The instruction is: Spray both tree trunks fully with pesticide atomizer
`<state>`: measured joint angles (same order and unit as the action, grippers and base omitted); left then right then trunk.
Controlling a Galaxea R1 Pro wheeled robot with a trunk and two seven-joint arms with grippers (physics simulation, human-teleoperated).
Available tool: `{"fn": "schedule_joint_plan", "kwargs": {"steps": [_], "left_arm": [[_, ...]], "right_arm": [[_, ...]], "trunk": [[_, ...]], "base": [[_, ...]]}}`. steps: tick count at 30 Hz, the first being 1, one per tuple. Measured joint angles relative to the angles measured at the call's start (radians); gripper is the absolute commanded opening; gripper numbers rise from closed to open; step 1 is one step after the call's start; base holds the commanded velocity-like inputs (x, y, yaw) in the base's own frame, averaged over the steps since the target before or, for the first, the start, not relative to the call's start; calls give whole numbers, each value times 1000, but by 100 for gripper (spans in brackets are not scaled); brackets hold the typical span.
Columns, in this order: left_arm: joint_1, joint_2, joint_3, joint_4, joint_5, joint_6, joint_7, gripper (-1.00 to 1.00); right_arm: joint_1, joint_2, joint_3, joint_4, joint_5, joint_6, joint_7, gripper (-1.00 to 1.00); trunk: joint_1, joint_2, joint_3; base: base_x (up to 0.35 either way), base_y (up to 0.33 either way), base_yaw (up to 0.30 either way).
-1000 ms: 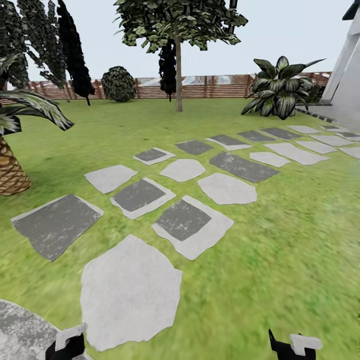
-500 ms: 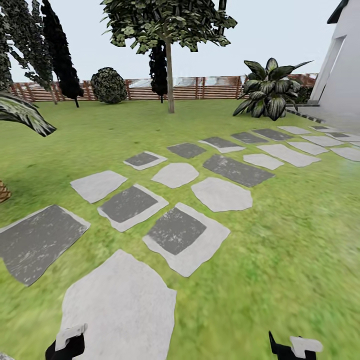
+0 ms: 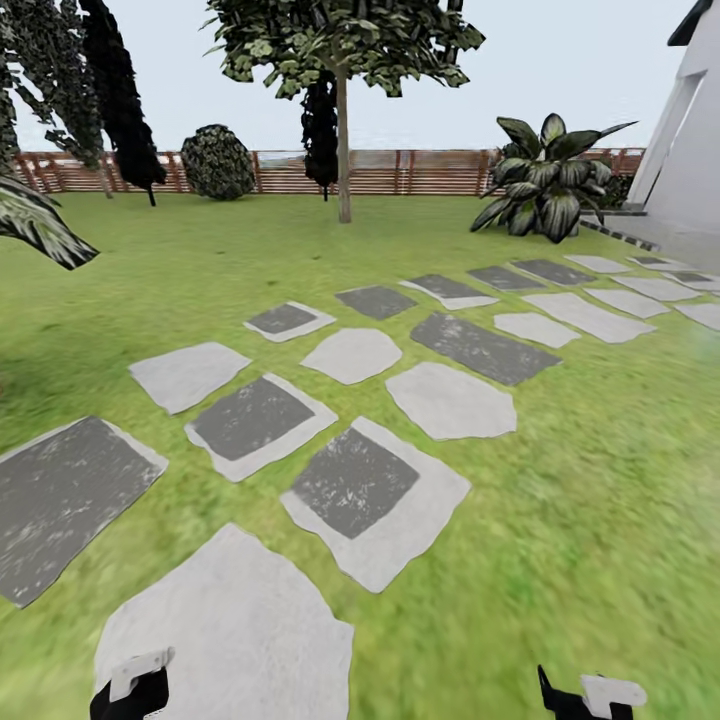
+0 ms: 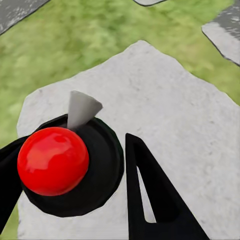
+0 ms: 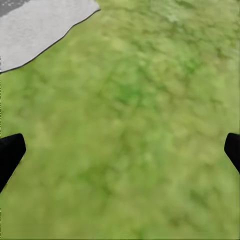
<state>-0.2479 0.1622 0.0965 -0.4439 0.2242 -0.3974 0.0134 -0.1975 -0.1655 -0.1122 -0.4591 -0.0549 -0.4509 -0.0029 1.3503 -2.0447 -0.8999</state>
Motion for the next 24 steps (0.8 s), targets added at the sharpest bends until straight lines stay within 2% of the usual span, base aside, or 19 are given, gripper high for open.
{"fn": "schedule_joint_plan", "kwargs": {"steps": [16,24], "left_arm": [[0,-1,0,0,0,0,-1,-100],[0,-1,0,0,0,1,-1,-100]], "right_arm": [[0,0,0,1,1,0,0,100],[0,0,0,1,1,0,0,100]], "trunk": [[0,0,15],[0,0,17]], "base": [[338,0,208],[338,0,35]]}}
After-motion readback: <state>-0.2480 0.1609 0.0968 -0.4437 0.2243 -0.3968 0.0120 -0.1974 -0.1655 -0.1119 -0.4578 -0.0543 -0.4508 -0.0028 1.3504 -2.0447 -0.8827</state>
